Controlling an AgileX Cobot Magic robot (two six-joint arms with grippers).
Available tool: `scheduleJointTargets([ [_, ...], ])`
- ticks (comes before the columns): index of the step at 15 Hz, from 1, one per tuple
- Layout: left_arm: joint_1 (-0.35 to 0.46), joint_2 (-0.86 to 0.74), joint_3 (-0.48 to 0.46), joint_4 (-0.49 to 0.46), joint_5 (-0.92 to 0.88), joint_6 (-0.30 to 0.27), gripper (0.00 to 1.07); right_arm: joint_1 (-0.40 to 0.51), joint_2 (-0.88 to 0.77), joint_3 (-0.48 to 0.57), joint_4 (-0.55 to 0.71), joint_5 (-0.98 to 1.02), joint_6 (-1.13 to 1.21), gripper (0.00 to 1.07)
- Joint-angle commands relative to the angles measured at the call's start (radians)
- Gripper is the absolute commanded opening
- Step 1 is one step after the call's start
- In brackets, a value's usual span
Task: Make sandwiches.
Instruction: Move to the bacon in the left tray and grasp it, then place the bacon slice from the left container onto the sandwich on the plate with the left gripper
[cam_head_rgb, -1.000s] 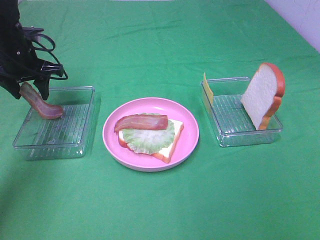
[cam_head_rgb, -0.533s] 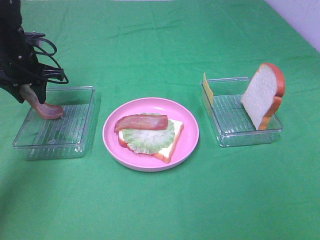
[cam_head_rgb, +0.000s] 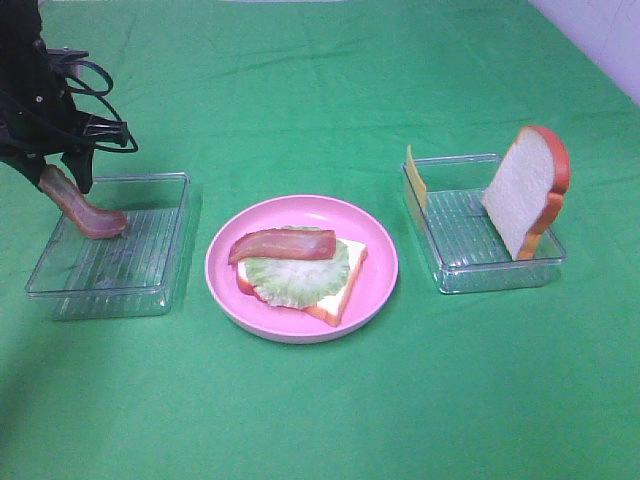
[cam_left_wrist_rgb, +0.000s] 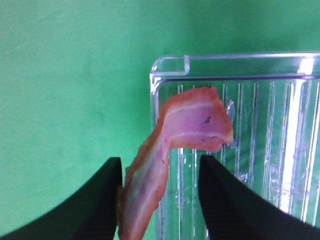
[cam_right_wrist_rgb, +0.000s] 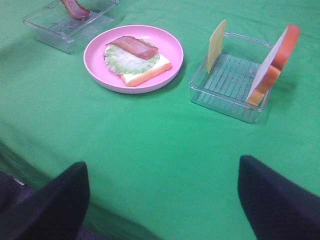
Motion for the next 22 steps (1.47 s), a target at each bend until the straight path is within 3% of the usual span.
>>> scheduleJointTargets([
  [1, 0.0, -0.001, -0.004, -0.012, 0.04, -0.016, 0.39, 0.002, -0.013, 0.005, 0.0, -0.012, -0.007, 0.77],
  [3, 0.0, -0.001, -0.004, -0.006, 0.05, -0.016, 0.32, 0.002, -0.013, 0.005, 0.0, -0.012, -0.007, 0.77],
  [4, 0.0, -0.001, -0.004, -0.002, 0.05, -0.016, 0.18, 0.002, -0.013, 0.005, 0.0, -0.012, -0.007, 0.77],
  [5, 0.0, -0.001, -0.004, -0.002, 0.05, -0.016, 0.18, 0.002, -0.013, 0.005, 0.0, -0.012, -0.007, 0.77],
  [7, 0.0, -0.001, -0.004, -0.001, 0.049, -0.017, 0.0, 0.002, -0.013, 0.005, 0.0, -0.012, -0.007, 0.77],
  [14, -0.001, -0.054, -0.012, -0.05, 0.037, 0.009, 0.0, 0.002, -0.013, 0.005, 0.0, -0.012, -0.007, 0.77],
  [17, -0.001, -0.144, -0.016, -0.308, -0.027, 0.128, 0.0, 0.002, -0.013, 0.005, 0.0, -0.012, -0.007, 0.77],
  [18, -0.001, -0.144, -0.016, -0.308, -0.027, 0.128, 0.0, 0.002, -0.013, 0.005, 0.0, -0.012, -0.007, 0.77],
  [20, -0.001, -0.165, -0.016, -0.516, -0.042, 0.227, 0.0, 0.002, -0.013, 0.005, 0.0, -0.012, -0.007, 0.77],
  [21, -0.008, -0.164, -0.016, -0.706, -0.034, 0.315, 0.0, 0.002, -0.013, 0.005, 0.0, -0.012, -0.007, 0.77],
  [22, -0.023, -0.163, -0.016, -0.773, -0.034, 0.361, 0.0, 0.002, -0.013, 0.005, 0.0, -0.012, -0.007, 0.77],
])
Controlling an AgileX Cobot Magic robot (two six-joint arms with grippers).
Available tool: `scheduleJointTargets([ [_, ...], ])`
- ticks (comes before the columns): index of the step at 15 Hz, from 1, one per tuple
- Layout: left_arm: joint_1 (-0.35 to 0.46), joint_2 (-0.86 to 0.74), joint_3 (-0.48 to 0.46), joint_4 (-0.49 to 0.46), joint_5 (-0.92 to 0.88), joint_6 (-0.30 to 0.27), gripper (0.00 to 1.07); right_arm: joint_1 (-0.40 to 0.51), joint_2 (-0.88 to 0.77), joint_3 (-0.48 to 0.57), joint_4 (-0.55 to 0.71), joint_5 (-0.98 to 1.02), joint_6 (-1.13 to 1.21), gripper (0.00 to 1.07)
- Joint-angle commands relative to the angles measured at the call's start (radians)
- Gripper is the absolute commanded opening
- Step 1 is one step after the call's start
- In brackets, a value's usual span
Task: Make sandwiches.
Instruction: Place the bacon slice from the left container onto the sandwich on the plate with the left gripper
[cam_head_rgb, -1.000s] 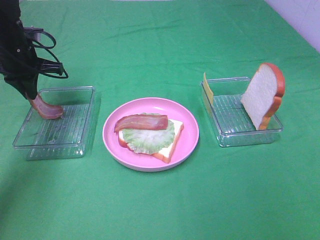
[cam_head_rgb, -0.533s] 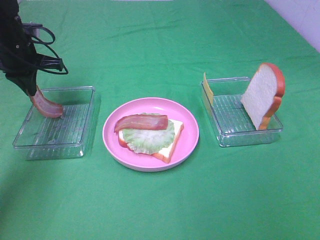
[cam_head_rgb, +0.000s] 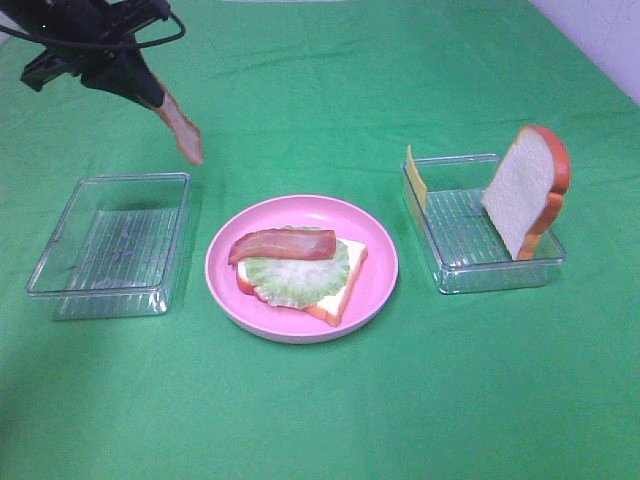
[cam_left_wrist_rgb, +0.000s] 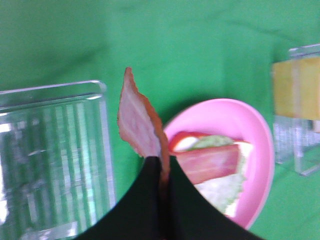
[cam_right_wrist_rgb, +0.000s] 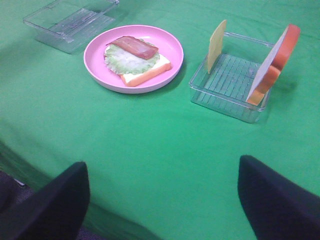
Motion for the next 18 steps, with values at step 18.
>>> scheduleJointTargets([
  [18, -0.301, 0.155, -0.004, -0.061, 0.083, 0.062, 0.0, 0.002, -0.013, 0.005, -0.001, -0.012, -0.007, 0.77],
])
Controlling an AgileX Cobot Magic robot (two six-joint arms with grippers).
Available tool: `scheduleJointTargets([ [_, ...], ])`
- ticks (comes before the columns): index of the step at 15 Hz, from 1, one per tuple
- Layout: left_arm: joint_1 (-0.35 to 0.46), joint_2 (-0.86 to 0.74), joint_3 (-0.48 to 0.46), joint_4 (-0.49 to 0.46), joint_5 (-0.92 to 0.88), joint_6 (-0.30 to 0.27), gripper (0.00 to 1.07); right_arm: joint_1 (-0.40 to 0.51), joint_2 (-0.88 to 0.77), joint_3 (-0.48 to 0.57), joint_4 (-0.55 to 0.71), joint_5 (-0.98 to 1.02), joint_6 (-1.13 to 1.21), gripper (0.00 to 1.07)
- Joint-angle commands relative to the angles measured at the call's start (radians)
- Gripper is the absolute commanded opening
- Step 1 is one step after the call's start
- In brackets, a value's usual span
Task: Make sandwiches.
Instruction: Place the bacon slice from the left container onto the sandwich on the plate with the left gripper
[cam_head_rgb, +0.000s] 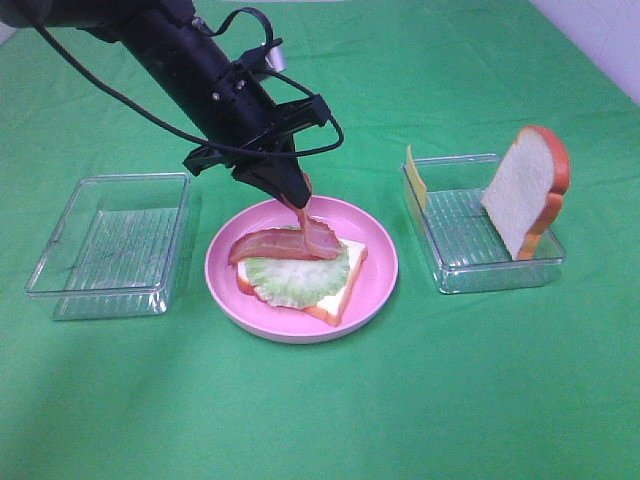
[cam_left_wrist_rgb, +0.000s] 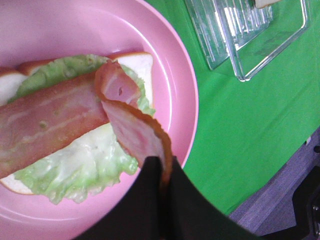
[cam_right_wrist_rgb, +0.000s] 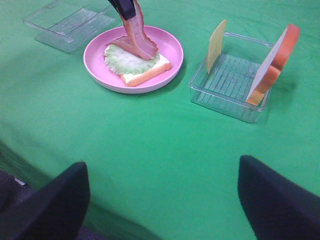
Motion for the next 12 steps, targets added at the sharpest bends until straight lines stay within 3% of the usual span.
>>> scheduleJointTargets([
  [1, -0.005, 0.003, -0.004, 0.043, 0.028, -0.029, 0.0, 0.002, -0.013, 0.005, -0.001, -0.012, -0.007, 0.77],
  [3, -0.005, 0.003, -0.004, 0.104, 0.03, -0.073, 0.02, 0.002, -0.013, 0.005, -0.001, -0.012, -0.007, 0.77],
  [4, -0.005, 0.003, -0.004, 0.12, 0.033, -0.084, 0.14, 0.002, -0.013, 0.005, -0.001, -0.012, -0.007, 0.77],
  [5, -0.005, 0.003, -0.004, 0.121, 0.043, -0.084, 0.35, 0.002, -0.013, 0.005, -0.001, -0.012, -0.007, 0.77],
  [6, -0.005, 0.003, -0.004, 0.121, 0.043, -0.084, 0.35, 0.002, -0.013, 0.005, -0.001, -0.012, -0.007, 0.77],
  [7, -0.005, 0.003, -0.004, 0.122, 0.046, -0.084, 0.57, 0.002, -0.013, 0.005, -0.001, -0.012, -0.007, 0.77],
  [8, -0.005, 0.003, -0.004, 0.123, 0.046, -0.083, 0.65, 0.002, -0.013, 0.005, -0.001, -0.012, -0.007, 0.77],
  [9, -0.003, 0.002, -0.004, 0.131, 0.046, -0.083, 0.7, 0.002, -0.013, 0.005, -0.001, -0.012, -0.007, 0.77],
  [12, 0.0, -0.012, -0.005, 0.197, 0.046, -0.083, 0.7, 0.002, -0.013, 0.005, -0.001, -0.012, -0.007, 0.77],
])
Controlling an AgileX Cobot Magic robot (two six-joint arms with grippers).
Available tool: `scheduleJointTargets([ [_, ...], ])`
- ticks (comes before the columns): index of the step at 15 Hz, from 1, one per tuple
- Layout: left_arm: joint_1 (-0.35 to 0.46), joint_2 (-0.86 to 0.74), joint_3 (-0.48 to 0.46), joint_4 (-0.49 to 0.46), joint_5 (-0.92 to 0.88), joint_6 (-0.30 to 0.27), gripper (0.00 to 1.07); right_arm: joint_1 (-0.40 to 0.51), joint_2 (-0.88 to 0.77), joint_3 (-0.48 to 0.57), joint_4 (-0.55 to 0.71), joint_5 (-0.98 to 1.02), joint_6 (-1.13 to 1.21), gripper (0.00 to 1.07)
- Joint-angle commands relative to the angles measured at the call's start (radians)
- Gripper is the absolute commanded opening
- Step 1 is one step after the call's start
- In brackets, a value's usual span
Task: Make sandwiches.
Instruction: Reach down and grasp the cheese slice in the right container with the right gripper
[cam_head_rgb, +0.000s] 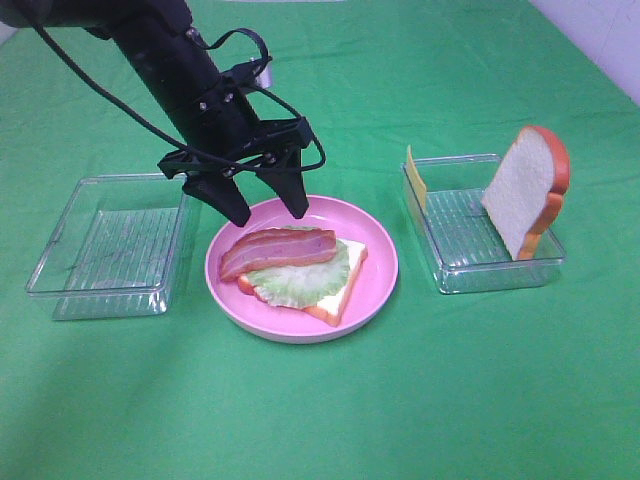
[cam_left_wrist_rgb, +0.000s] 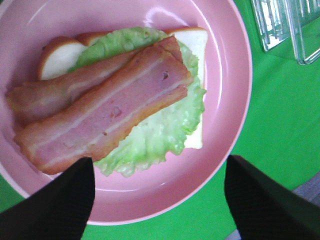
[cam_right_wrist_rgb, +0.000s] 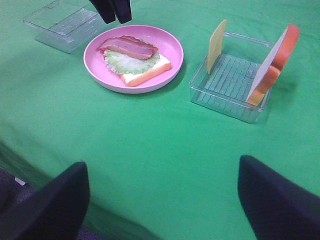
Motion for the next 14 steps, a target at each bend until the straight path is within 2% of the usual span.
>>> scheduleJointTargets([
  [1, 0.0, -0.036, -0.005, 0.106, 0.02, -0.004, 0.7, 0.002, -0.013, 0.005, -0.001, -0.012, -0.007, 0.77],
  [5, 0.0, -0.18, -0.005, 0.346, 0.067, -0.007, 0.7, 0.002, -0.013, 0.005, 0.001, -0.012, -0.007, 0.77],
  [7, 0.0, -0.254, -0.005, 0.42, 0.112, -0.008, 0.7, 0.002, -0.013, 0.005, 0.002, -0.012, -0.007, 0.77],
  [10, 0.0, -0.333, -0.005, 0.463, 0.155, -0.009, 0.7, 0.002, -0.013, 0.005, 0.002, -0.012, -0.007, 0.77],
  [12, 0.0, -0.45, -0.005, 0.489, 0.161, -0.058, 0.7, 0.002, -0.013, 0.005, 0.002, -0.012, -0.007, 0.77],
  [14, 0.0, -0.543, -0.004, 0.49, 0.161, -0.059, 0.7, 0.002, -0.013, 0.005, 0.003, -0.012, -0.007, 0.77],
])
